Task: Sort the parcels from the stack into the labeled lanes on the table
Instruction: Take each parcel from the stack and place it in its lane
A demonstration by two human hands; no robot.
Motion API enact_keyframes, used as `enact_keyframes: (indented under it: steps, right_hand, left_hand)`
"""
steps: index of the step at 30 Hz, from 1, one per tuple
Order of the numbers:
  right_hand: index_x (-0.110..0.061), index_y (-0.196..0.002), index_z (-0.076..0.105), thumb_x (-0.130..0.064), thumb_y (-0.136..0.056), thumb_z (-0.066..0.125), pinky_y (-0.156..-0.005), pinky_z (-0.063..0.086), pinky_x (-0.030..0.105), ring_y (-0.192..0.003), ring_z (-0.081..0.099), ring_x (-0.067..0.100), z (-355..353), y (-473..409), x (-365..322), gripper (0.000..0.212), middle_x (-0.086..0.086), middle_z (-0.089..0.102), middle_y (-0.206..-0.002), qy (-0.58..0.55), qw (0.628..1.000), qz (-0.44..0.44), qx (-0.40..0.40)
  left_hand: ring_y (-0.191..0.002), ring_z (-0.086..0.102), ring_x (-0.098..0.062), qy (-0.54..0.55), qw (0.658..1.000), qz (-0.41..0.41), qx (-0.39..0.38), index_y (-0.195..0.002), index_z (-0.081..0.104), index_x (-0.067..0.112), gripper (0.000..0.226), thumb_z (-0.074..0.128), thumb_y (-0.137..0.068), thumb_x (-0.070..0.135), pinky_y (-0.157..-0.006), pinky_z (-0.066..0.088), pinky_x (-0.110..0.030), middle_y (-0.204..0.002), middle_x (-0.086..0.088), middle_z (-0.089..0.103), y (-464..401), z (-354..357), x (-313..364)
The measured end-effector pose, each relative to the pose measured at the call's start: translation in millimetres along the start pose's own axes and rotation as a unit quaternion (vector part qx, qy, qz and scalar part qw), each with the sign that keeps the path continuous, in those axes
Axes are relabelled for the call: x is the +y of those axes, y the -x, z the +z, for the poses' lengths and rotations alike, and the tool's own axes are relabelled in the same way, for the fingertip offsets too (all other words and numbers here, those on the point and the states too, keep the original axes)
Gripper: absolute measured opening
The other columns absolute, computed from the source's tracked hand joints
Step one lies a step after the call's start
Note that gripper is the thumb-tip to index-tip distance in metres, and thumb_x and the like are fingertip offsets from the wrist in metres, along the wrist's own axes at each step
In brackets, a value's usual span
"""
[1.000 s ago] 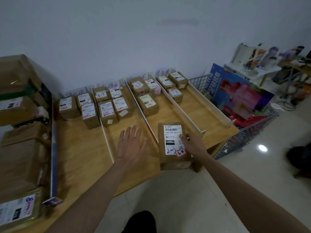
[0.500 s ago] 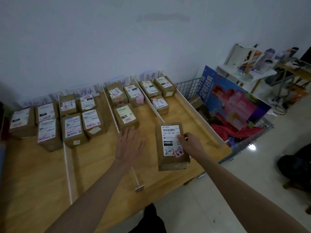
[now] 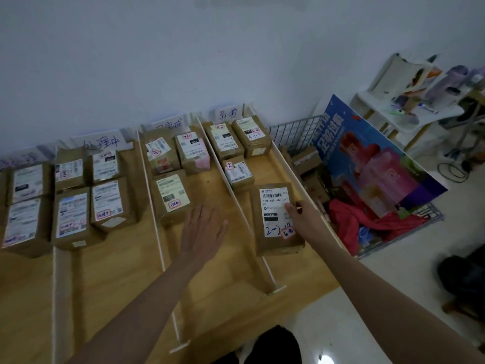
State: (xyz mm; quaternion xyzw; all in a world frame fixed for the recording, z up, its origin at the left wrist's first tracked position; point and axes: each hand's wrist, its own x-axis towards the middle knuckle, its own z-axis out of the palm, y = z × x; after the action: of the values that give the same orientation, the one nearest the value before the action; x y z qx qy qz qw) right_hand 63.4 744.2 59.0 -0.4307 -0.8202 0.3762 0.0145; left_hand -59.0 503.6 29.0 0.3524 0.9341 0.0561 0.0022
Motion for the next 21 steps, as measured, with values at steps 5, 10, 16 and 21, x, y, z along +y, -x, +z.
enact_keyframes:
  steps: [5, 10, 16, 21]
  right_hand:
    - [-0.016, -0.106, 0.057, -0.054, -0.097, 0.049, -0.076, 0.058, 0.041, -0.078, 0.067, 0.015, -16, -76, -3, 0.04, -0.003, 0.068, -0.087, 0.026, 0.999, -0.008, -0.016]
    - [-0.018, -0.103, 0.057, -0.054, -0.095, 0.053, -0.077, 0.06, 0.044, -0.077, 0.07, 0.016, -19, -156, -6, 0.037, -0.003, 0.069, -0.085, 0.02, 0.999, -0.029, -0.041]
    - [-0.02, -0.101, 0.055, -0.052, -0.097, 0.051, -0.077, 0.059, 0.043, -0.074, 0.069, 0.013, 0, -227, -12, 0.032, -0.003, 0.068, -0.082, 0.047, 0.995, -0.053, -0.073]
    - [-0.021, -0.099, 0.053, -0.05, -0.098, 0.049, -0.075, 0.059, 0.045, -0.077, 0.068, 0.018, 22, -268, -19, 0.03, -0.002, 0.067, -0.086, 0.069, 0.992, -0.049, -0.089]
  left_hand:
    - [-0.119, 0.051, -0.027, -0.011, 0.999, -0.05, 0.0, -0.131, 0.055, 0.014, 0.053, 0.031, -0.099, 0.047, -0.104, 0.038, -0.043, -0.132, -0.007, 0.056, -46, 8, 19]
    - [-0.128, 0.048, -0.028, -0.001, 0.993, -0.117, -0.008, -0.136, 0.052, 0.016, 0.053, 0.032, -0.099, 0.048, -0.111, 0.033, -0.049, -0.141, -0.008, 0.052, -98, 15, 44]
    - [-0.143, 0.032, -0.025, 0.011, 0.984, -0.175, -0.043, -0.147, 0.041, 0.021, 0.056, 0.031, -0.101, 0.051, -0.119, 0.024, -0.046, -0.153, -0.004, 0.04, -129, 35, 67]
    - [-0.145, 0.03, -0.025, 0.003, 0.978, -0.2, -0.062, -0.149, 0.038, 0.021, 0.059, 0.026, -0.101, 0.053, -0.12, 0.022, -0.046, -0.155, -0.004, 0.036, -145, 47, 66]
